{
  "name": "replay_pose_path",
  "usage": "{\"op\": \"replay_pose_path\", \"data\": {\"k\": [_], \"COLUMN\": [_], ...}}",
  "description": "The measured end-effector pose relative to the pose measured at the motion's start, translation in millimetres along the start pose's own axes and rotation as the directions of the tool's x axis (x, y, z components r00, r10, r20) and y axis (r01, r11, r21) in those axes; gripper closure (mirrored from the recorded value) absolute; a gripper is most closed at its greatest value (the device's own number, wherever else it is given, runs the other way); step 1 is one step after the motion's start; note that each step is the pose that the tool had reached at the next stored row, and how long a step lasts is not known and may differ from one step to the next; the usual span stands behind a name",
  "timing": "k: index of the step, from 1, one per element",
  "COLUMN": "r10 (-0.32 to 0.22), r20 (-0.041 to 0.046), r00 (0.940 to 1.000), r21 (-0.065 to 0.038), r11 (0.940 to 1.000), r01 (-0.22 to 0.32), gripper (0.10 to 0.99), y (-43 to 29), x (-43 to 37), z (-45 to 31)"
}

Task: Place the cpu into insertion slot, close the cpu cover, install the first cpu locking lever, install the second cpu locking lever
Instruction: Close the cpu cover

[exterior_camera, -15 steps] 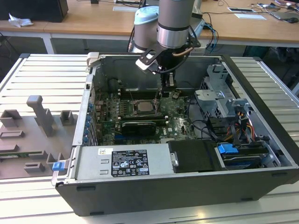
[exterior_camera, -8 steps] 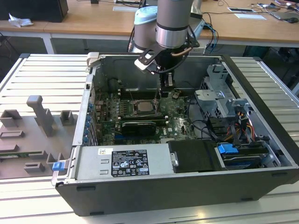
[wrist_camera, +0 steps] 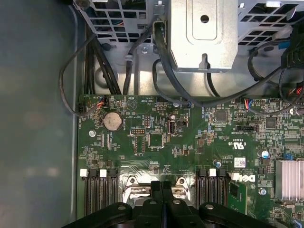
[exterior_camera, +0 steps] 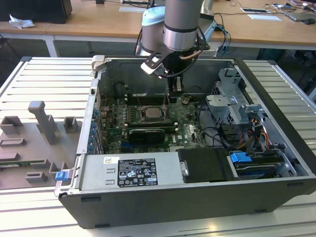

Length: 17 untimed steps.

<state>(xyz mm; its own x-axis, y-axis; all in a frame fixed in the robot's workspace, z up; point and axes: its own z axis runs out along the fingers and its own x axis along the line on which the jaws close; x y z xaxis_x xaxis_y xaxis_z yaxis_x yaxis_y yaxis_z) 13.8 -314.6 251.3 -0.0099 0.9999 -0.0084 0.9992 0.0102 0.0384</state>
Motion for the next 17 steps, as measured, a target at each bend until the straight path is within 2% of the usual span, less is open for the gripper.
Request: {"op": "replay_pose_path", "data": {"k": [17], "r10": [0.000], "r20": [0.0001], "r00": [1.0000], "r21": [0.000], "r11": [1.0000], "r01": [0.000], "gripper": [0.980], "y": [-5.2], "x": [0.0], "z": [-0.2]}}
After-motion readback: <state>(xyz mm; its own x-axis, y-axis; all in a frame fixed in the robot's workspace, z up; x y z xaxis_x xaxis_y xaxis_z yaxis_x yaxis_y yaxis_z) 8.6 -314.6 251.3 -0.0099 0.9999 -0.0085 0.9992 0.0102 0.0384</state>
